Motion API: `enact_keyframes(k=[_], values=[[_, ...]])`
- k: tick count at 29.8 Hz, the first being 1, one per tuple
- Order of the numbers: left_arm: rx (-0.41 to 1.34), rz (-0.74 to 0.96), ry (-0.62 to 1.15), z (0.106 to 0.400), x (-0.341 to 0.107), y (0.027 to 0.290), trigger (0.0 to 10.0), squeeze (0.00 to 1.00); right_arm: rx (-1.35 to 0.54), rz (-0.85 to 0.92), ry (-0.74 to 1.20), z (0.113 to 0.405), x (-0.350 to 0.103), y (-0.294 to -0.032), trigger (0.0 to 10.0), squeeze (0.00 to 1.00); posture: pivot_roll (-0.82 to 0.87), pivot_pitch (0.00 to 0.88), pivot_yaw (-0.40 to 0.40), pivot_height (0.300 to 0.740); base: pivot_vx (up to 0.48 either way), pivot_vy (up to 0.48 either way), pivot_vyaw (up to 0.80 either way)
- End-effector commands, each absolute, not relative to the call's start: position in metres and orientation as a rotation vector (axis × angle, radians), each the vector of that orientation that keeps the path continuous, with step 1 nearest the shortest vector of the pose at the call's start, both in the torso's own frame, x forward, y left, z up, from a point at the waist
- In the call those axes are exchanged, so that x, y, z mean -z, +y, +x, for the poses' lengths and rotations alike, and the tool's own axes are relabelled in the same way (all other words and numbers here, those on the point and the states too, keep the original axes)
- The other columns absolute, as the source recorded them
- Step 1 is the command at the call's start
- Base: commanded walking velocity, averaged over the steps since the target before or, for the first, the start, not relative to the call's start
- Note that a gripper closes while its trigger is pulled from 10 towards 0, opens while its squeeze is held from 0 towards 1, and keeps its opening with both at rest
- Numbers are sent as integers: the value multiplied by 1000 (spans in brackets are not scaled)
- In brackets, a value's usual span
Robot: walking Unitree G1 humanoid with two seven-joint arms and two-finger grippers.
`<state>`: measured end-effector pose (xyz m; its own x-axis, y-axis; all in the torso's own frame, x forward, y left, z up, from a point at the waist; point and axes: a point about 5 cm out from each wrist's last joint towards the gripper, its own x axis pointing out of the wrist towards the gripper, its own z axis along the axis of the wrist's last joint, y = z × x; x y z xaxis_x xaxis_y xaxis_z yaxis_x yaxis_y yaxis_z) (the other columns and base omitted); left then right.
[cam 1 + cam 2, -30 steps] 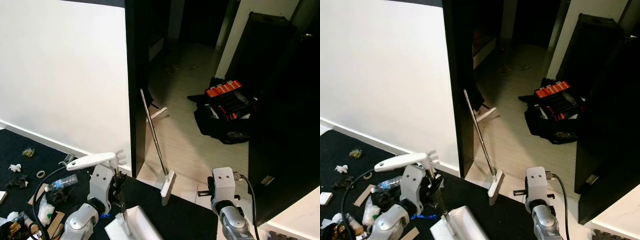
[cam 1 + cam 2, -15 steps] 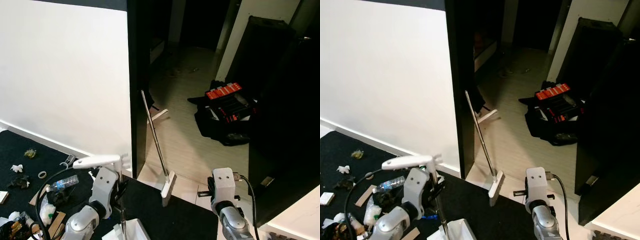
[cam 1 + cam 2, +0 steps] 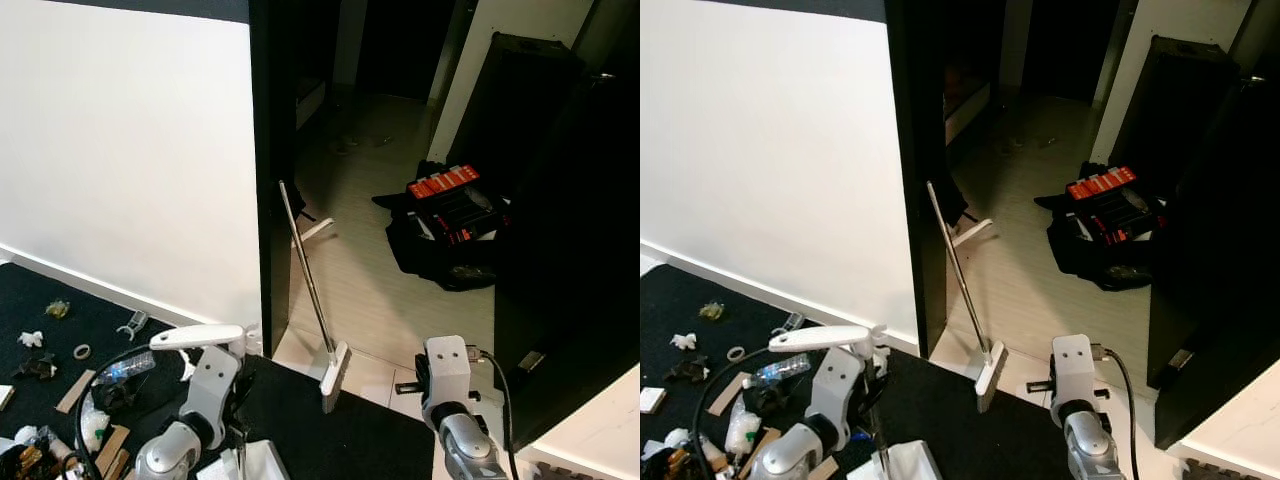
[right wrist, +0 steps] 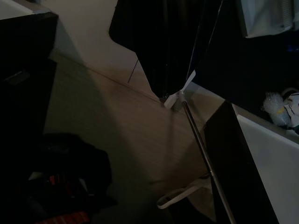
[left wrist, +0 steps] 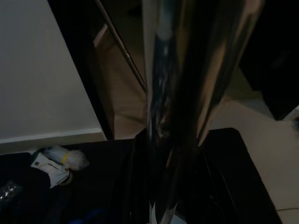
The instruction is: Sweep floor
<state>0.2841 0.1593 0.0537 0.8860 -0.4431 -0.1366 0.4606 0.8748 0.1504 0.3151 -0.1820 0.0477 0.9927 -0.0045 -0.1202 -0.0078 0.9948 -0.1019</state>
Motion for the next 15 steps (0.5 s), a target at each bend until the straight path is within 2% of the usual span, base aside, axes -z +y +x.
enact_keyframes(k=[1, 15], values=[[476, 199, 70, 285, -55, 156, 10000, 0, 17, -93, 142, 309, -40, -187, 10000, 0, -47, 154, -34, 740, 0, 0, 0], [445, 223, 40, 292, -60, 159, 10000, 0, 20, -92, 142, 308, -40, -187, 10000, 0, -48, 157, -34, 740, 0, 0, 0]])
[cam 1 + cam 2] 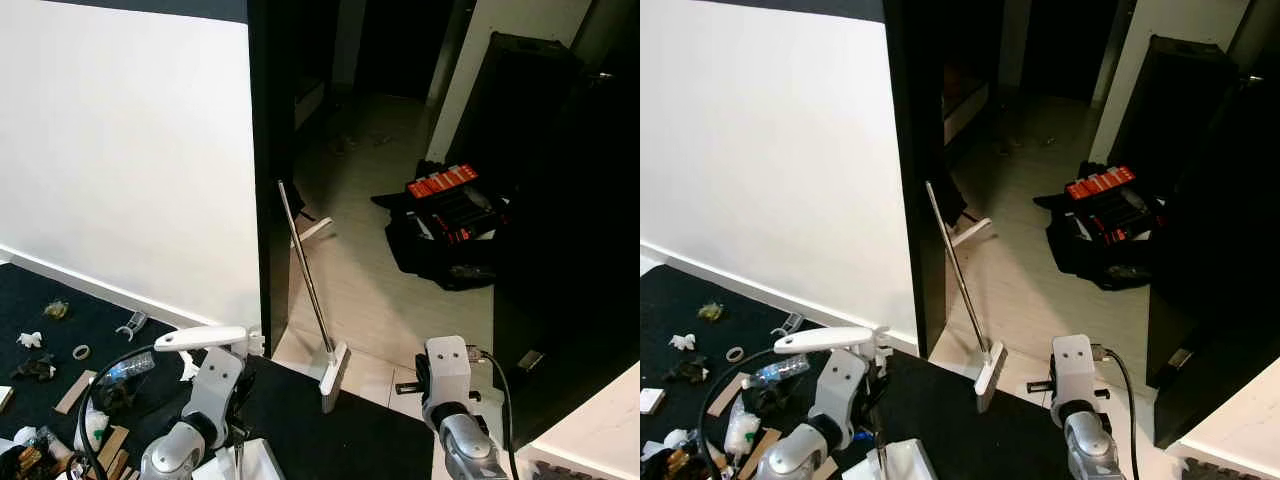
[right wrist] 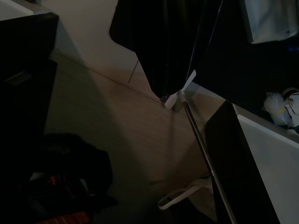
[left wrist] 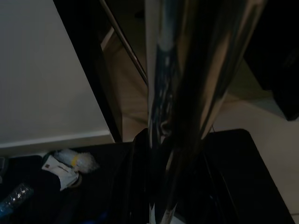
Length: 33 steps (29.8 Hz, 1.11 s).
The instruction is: Sweep floor
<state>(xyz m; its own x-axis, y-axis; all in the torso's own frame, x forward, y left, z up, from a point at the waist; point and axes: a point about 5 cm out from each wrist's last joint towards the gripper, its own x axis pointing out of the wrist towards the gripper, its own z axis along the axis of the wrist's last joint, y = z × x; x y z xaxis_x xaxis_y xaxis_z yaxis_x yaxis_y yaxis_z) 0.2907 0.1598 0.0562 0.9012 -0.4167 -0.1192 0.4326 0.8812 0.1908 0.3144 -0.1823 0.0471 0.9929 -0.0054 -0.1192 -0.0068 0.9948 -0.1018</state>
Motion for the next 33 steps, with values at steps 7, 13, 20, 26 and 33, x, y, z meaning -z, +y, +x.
enact_keyframes(k=[7, 13, 20, 26, 33], values=[[423, 247, 56, 299, -59, 165, 10000, 0, 18, -92, 140, 307, -40, -187, 10000, 0, -53, 161, -38, 740, 0, 0, 0], [402, 237, 88, 304, -55, 169, 10000, 0, 19, -96, 137, 306, -40, -190, 10000, 0, -67, 171, -42, 740, 0, 0, 0], [408, 199, 70, 308, -58, 163, 10000, 0, 23, -99, 139, 305, -39, -191, 10000, 0, -65, 171, -40, 740, 0, 0, 0], [414, 207, 66, 308, -57, 161, 10000, 0, 20, -96, 137, 306, -40, -189, 10000, 0, -63, 163, -37, 740, 0, 0, 0], [409, 209, 76, 308, -54, 162, 10000, 0, 19, -95, 136, 306, -40, -188, 10000, 0, -66, 161, -37, 740, 0, 0, 0]])
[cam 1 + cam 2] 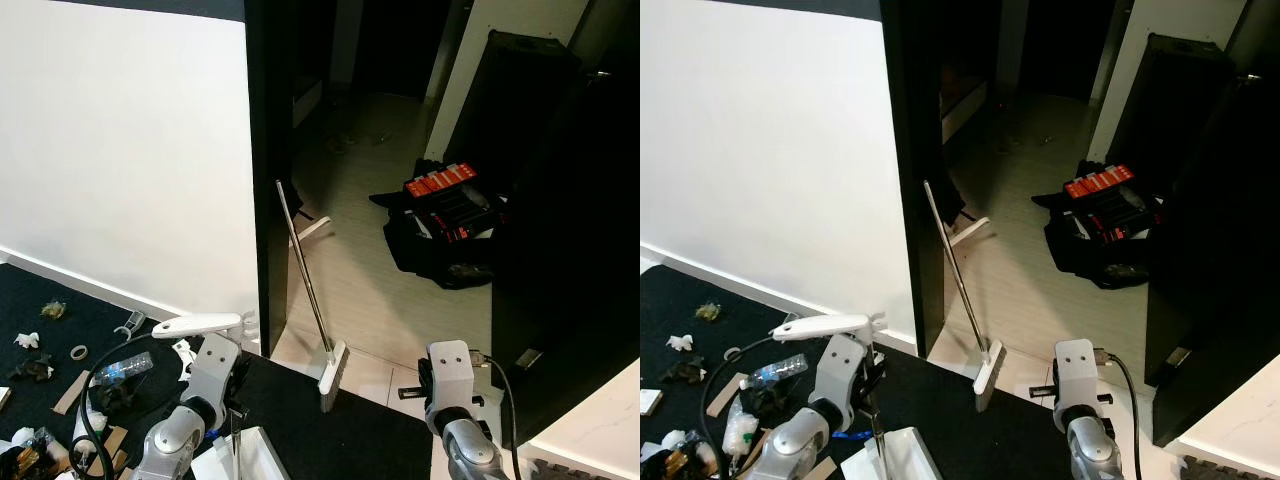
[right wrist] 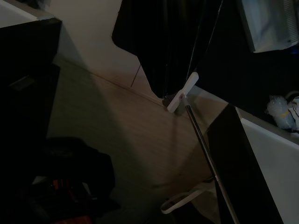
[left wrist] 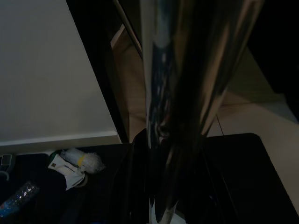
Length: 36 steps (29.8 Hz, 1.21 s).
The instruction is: Sweep floor
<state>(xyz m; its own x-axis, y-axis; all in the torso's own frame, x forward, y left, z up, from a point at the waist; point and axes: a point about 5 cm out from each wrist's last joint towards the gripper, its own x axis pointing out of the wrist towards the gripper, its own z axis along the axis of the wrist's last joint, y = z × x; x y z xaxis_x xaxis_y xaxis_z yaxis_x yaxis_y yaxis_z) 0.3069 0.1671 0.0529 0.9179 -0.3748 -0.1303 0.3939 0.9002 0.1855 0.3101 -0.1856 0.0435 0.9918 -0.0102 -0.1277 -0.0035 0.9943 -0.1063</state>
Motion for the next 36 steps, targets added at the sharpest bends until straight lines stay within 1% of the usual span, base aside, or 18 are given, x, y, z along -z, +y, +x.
enact_keyframes(k=[1, 5, 6, 17, 18, 24, 30, 32, 36], values=[[409, 208, 78, 308, -54, 162, 10000, 0, 19, -96, 136, 306, -40, -189, 10000, 0, -67, 160, -36, 740, 0, 0, 0], [410, 213, 83, 308, -52, 161, 10000, 0, 20, -96, 135, 306, -40, -189, 10000, 0, -69, 161, -36, 740, 0, 0, 0], [411, 214, 85, 308, -52, 161, 10000, 1000, 20, -95, 135, 305, -40, -189, 10000, 0, -70, 164, -35, 740, 0, 0, 0], [389, 231, 69, 309, -53, 164, 10000, 1000, 20, -93, 138, 305, -39, -188, 10000, 0, -62, 164, -35, 740, 0, 0, 0], [390, 226, 65, 309, -54, 164, 10000, 0, 19, -92, 137, 306, -39, -188, 10000, 0, -62, 164, -35, 740, 0, 0, 0], [384, 178, 55, 306, -55, 162, 10000, 0, 19, -89, 137, 306, -39, -186, 10000, 0, -58, 163, -31, 740, 0, 0, 0], [360, 148, 64, 292, -45, 156, 10000, 0, 20, -87, 141, 305, -38, -186, 10000, 0, -44, 165, -22, 740, 0, 0, 0], [317, 146, 69, 283, -38, 154, 10000, 0, 18, -86, 142, 305, -38, -185, 10000, 0, -41, 166, -17, 740, 0, 0, 0], [273, 155, 74, 279, -34, 156, 10000, 0, 18, -84, 143, 306, -38, -184, 10000, 0, -38, 164, -12, 740, 0, 0, 0]])
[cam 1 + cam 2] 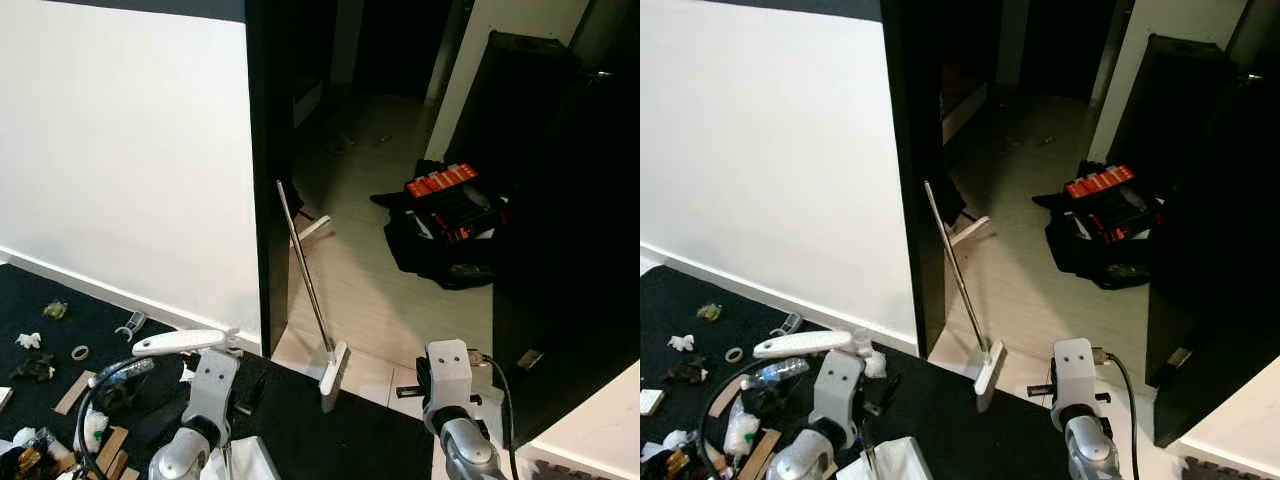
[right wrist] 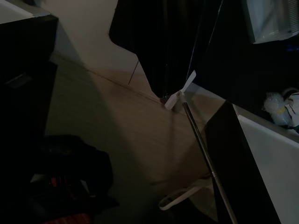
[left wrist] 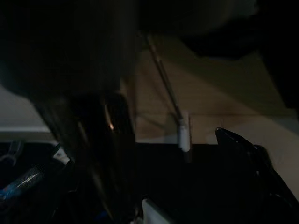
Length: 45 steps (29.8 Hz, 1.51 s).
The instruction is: Sweep floor
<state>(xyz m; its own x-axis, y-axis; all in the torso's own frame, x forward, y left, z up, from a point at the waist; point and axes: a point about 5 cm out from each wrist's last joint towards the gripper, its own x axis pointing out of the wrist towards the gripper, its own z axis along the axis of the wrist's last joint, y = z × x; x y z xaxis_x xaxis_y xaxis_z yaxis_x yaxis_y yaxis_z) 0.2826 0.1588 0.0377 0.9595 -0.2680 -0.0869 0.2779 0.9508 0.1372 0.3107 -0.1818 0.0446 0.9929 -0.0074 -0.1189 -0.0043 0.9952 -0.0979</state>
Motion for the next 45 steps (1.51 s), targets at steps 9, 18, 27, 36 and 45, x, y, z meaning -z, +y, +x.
enact_keyframes(k=[9, 18, 27, 36, 45], values=[[195, 213, 79, 273, -33, 165, 10000, 0, 20, -80, 145, 306, -37, -183, 10000, 0, -33, 160, -8, 740, 0, 0, 0], [147, 212, 102, 266, -26, 162, 10000, 0, 22, -81, 145, 306, -37, -184, 10000, 0, -34, 161, -9, 740, 0, 0, 0], [88, 206, 133, 261, -18, 156, 10000, 0, 20, -84, 145, 306, -38, -184, 10000, 0, -36, 162, -14, 740, 0, 0, 0], [67, 236, 145, 265, -15, 158, 8353, 0, 16, -86, 143, 307, -39, -184, 10000, 0, -38, 162, -21, 740, 0, 0, 0], [63, 236, 152, 265, -13, 156, 1137, 0, 16, -89, 143, 307, -39, -185, 10000, 0, -44, 159, -24, 740, 0, 0, 0]])
